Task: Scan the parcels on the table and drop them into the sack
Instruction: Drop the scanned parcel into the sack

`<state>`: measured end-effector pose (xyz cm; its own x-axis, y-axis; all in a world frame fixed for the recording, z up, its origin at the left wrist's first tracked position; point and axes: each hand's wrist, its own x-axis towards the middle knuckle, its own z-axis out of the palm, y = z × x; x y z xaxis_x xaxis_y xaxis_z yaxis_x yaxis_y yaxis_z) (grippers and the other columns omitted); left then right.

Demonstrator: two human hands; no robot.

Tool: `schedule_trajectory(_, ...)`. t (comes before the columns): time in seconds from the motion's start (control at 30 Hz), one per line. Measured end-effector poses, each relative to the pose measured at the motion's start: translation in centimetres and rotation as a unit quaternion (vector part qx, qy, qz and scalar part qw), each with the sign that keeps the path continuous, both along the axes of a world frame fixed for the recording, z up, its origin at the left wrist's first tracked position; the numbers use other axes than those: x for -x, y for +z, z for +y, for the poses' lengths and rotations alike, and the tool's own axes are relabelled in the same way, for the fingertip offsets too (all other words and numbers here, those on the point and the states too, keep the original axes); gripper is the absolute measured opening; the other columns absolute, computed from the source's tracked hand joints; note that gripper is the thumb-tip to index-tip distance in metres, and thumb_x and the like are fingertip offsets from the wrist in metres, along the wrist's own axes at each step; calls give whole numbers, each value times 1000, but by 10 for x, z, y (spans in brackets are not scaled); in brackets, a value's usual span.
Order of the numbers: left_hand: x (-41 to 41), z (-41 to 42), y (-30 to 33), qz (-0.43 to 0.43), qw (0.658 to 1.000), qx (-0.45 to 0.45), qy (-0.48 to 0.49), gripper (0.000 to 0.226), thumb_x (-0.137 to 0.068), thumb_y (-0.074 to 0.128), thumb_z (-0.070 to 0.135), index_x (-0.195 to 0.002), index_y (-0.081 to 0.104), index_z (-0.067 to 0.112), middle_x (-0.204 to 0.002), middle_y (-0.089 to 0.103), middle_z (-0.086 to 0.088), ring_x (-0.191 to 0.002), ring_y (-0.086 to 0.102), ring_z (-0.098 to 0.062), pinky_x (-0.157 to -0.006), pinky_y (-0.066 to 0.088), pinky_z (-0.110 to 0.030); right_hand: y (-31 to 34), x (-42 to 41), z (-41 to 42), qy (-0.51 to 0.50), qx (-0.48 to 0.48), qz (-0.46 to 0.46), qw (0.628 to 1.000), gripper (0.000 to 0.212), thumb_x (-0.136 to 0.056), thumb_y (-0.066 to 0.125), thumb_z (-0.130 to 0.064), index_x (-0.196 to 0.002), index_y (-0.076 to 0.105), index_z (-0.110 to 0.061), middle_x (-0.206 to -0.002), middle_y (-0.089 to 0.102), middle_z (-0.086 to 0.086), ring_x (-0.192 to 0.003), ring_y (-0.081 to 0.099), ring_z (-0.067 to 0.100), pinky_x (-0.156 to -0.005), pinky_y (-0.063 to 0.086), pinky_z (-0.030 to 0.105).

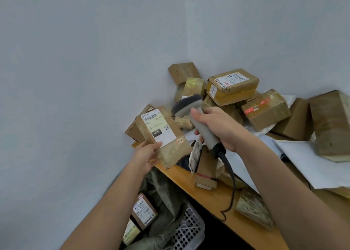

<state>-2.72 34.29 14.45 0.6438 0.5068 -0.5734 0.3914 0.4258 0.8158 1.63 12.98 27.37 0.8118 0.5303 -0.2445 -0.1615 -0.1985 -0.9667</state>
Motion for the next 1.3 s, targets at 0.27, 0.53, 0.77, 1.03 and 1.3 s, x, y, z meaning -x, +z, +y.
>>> schedule_trajectory(0.27,5,2,-8,12,1000,-5,-2,32,-90,65,5,-121,58,12,-96,67,-3,-85,62,-22,-68,47,-34,37,22,3,10,-11,-24,1000,44,-101,49,-38,-115,57,3,-75,55,11,-54,52,14,-52,47,26)
schedule_trajectory(0.53,4,6,-19,11,1000,8,-9,30,-91,66,8,-120,59,14,-102,68,-5,-102,62,-28,-92,49,-43,47,30,-6,-8,-29,-5,1000,50,-100,50,-38,-114,57,9,-73,55,10,-51,52,11,-48,47,23)
schedule_trajectory(0.77,2,6,-29,16,1000,21,-13,25,-92,64,7,-115,59,14,-104,68,-6,-105,63,-29,-102,46,-49,56,35,-18,-13,-54,15,998,45,-99,51,-39,-108,58,4,-69,53,10,-47,50,11,-45,46,21)
schedule_trajectory(1.03,4,8,-32,22,999,20,-12,23,-94,61,9,-116,57,14,-103,66,-6,-98,63,-26,-84,51,-42,60,35,-24,6,-40,13,999,45,-97,52,-43,-105,59,1,-71,55,10,-51,51,13,-48,46,23)
schedule_trajectory(1.3,37,32,-64,85,995,-36,39,42,-83,63,-9,-122,51,4,-112,67,-15,-93,67,-31,-74,56,-45,12,33,-2,36,13,59,998,51,-98,51,-43,-116,57,5,-71,55,13,-53,52,16,-50,46,25)
